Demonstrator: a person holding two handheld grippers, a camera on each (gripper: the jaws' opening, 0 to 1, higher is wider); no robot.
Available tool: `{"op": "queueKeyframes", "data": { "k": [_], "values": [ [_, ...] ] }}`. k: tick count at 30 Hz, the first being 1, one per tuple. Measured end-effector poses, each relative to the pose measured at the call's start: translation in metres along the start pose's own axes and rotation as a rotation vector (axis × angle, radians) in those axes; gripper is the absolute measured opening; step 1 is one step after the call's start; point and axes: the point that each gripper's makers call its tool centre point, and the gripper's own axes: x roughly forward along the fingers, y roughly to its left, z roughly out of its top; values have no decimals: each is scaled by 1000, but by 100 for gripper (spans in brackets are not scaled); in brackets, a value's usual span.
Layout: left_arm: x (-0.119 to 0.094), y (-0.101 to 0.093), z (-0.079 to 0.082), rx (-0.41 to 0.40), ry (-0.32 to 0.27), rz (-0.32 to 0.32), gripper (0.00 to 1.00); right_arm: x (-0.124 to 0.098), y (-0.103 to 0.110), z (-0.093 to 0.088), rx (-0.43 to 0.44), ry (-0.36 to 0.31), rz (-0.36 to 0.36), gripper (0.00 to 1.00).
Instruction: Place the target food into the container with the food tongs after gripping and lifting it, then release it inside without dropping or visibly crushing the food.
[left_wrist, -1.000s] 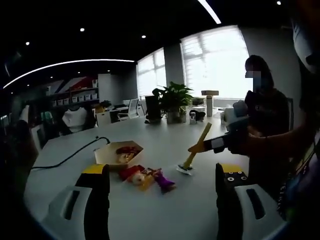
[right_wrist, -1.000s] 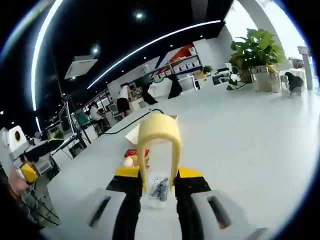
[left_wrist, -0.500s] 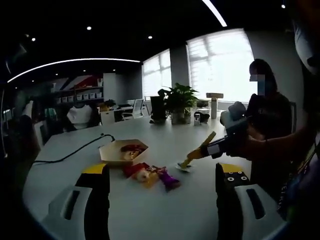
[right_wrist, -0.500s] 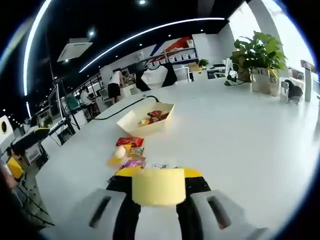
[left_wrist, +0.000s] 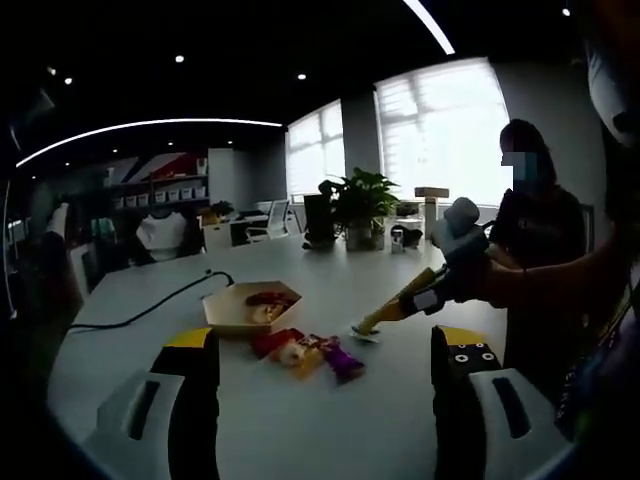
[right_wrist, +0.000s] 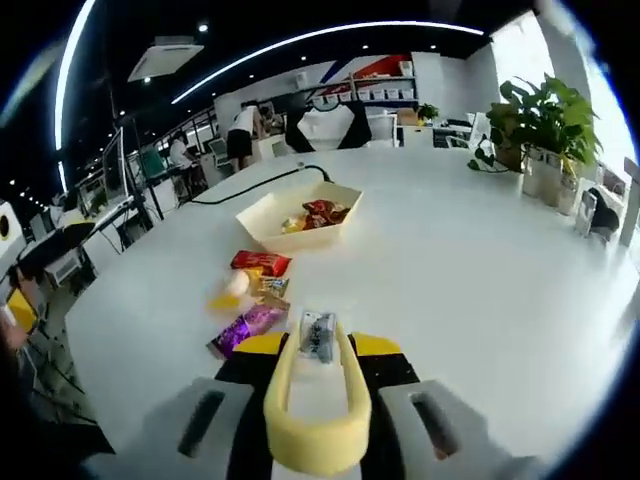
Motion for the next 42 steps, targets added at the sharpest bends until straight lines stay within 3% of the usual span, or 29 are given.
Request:
{"op": "queueKeyframes", "data": {
  "k": [5, 7, 15, 18, 21, 26, 28, 42],
  "values": [
    [0, 0, 0, 0, 2, 3, 93, -4, 3, 4, -7, -6, 12, 19],
    [0, 0, -1, 2, 6, 2, 93, -8, 10, 6, 7, -17, 56, 19],
    [0, -1, -2, 0, 6, 0, 93, -16, 49, 1, 56, 89, 183, 20],
    [0, -3, -1, 2, 3, -4, 93, -14, 55, 0, 19, 152, 175, 20],
    [-2, -2, -1, 5, -3, -3, 93, -13, 59, -6, 72, 226, 179, 20],
    [-4, 1, -6, -2, 0, 6, 93, 2, 56, -7, 116, 266, 142, 20],
    [-6, 2, -6, -8, -6, 7, 93, 5, 55, -16, 125, 345, 125, 20],
    [-15, 14, -15, -56, -27, 23, 93, 40, 54, -6, 200, 432, 49, 21]
  ]
}}
